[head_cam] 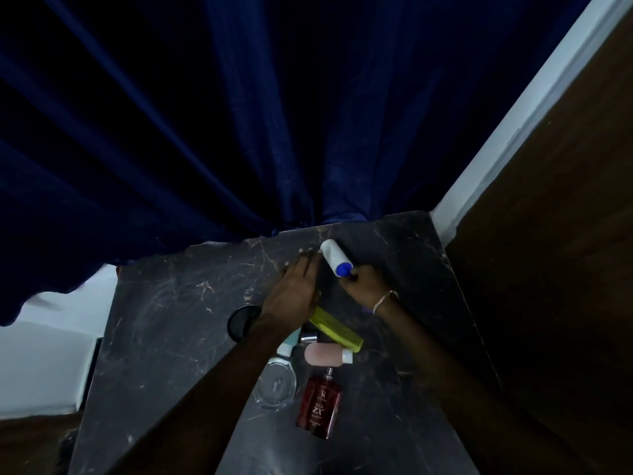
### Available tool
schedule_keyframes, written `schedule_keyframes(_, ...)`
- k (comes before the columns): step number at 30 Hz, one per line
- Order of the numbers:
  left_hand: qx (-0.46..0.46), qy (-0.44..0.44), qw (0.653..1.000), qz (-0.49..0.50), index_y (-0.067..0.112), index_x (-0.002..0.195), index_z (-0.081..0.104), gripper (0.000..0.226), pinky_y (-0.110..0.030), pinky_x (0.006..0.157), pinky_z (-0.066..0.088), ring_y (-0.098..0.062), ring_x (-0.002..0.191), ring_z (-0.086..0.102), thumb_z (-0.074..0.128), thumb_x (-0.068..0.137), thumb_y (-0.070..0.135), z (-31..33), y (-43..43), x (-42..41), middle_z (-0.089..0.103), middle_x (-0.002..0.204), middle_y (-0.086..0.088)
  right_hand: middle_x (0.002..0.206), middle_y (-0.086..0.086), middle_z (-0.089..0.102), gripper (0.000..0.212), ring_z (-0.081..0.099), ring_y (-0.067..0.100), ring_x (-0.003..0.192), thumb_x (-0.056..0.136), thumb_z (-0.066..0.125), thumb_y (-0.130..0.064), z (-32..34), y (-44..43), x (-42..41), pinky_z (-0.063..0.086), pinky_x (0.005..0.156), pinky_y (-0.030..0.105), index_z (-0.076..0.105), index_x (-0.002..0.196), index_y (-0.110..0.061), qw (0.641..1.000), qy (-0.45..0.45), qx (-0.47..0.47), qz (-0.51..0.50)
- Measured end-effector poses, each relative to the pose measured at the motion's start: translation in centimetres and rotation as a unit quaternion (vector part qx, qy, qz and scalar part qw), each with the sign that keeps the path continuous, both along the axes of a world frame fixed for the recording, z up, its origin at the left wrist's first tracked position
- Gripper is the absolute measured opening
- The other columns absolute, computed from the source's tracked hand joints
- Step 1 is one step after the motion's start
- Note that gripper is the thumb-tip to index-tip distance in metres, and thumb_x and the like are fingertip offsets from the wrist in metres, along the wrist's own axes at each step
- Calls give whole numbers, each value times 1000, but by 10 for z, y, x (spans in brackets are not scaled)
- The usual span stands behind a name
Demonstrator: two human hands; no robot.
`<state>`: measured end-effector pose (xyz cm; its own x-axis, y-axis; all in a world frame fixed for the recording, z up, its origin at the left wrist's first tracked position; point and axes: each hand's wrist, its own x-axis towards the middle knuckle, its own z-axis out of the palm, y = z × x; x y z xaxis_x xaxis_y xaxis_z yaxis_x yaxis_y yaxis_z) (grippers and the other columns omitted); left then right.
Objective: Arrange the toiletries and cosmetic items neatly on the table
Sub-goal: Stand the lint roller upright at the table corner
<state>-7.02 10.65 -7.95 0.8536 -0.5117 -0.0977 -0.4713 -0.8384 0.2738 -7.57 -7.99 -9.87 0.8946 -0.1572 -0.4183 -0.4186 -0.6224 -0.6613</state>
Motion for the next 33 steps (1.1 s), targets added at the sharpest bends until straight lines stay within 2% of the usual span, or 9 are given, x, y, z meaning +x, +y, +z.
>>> schedule_keyframes(3, -20, 31, 999, -8, 13, 162, 14, 85, -47, 122, 32, -31, 150, 29, 65, 94, 19, -9, -28, 20, 23, 167, -14, 65, 2, 62, 16, 58, 16, 65, 84, 65, -20, 28, -17, 5, 38, 52, 20, 66, 71, -12, 999, 14, 18, 40)
schedule_keyframes(5, -61, 44, 997, -1, 14, 160, 24, 82, -46, 117, 38, -32, 144, 39, 68, 90, 17, -18, -49, 32, 30, 163, -13, 72, 7, 67, 14, 58, 14, 66, 85, 64, -14, 41, -28, 11, 42, 56, 18, 71, 80, -4, 998, 14, 23, 64)
schedule_keyframes(8, -117, 82, 989, 28, 11, 145, 43, 65, -44, 108, 45, -33, 130, 52, 70, 86, 11, -29, -75, 43, 46, 149, -13, 77, 17, 71, 16, 66, 28, 73, 82, 65, -16, 53, -44, 22, 53, 72, 37, 73, 80, -1, 994, -17, 5, 104)
schedule_keyframes(10, -166, 109, 978, 68, 5, 139, 50, 55, -29, 106, 37, -34, 125, 56, 71, 88, 7, -33, -91, 47, 56, 139, -18, 70, 14, 68, 18, 65, 27, 71, 81, 64, -19, 59, -58, 31, 53, 74, 42, 72, 74, -4, 991, -46, -22, 125)
schedule_keyframes(14, -241, 134, 955, 112, 4, 131, 60, 52, -12, 95, 32, -16, 113, 58, 80, 85, 18, -40, -121, 59, 65, 129, -12, 80, 6, 68, 20, 59, 17, 74, 81, 67, -27, 66, -81, 49, 45, 74, 27, 71, 88, -9, 985, -123, -90, 85)
schedule_keyframes(19, -251, 130, 951, 127, 3, 124, 63, 42, -41, 99, 46, -39, 115, 60, 77, 86, 10, -38, -156, 86, 64, 125, -23, 93, 6, 69, 23, 62, 17, 84, 82, 68, -24, 52, -100, 67, 43, 76, 24, 69, 103, -13, 978, -149, -124, 71)
schedule_keyframes(23, -230, 124, 956, 132, 1, 123, 62, 32, -42, 99, 46, -40, 116, 59, 65, 91, 5, -41, -175, 107, 64, 124, -24, 95, 6, 70, 22, 66, 23, 90, 87, 62, -30, 39, -109, 81, 49, 80, 32, 67, 102, -14, 978, -117, -159, 70)
schedule_keyframes(29, -284, 70, 932, 214, -6, 113, 68, 26, -42, 92, 55, -38, 99, 70, 64, 93, 9, -72, -192, 117, 71, 107, -26, 92, 5, 64, 16, 61, 19, 87, 93, 59, -22, 31, -116, 102, 37, 74, 26, 63, 103, -11, 985, -103, -118, 70)
schedule_keyframes(33, -275, 133, 933, 192, 2, 125, 64, 33, -39, 99, 50, -30, 110, 66, 69, 94, 11, -78, -187, 122, 70, 118, -18, 86, -2, 59, 13, 55, 14, 81, 92, 60, -23, 21, -117, 113, 36, 66, 22, 64, 100, -14, 985, -107, -122, 65)
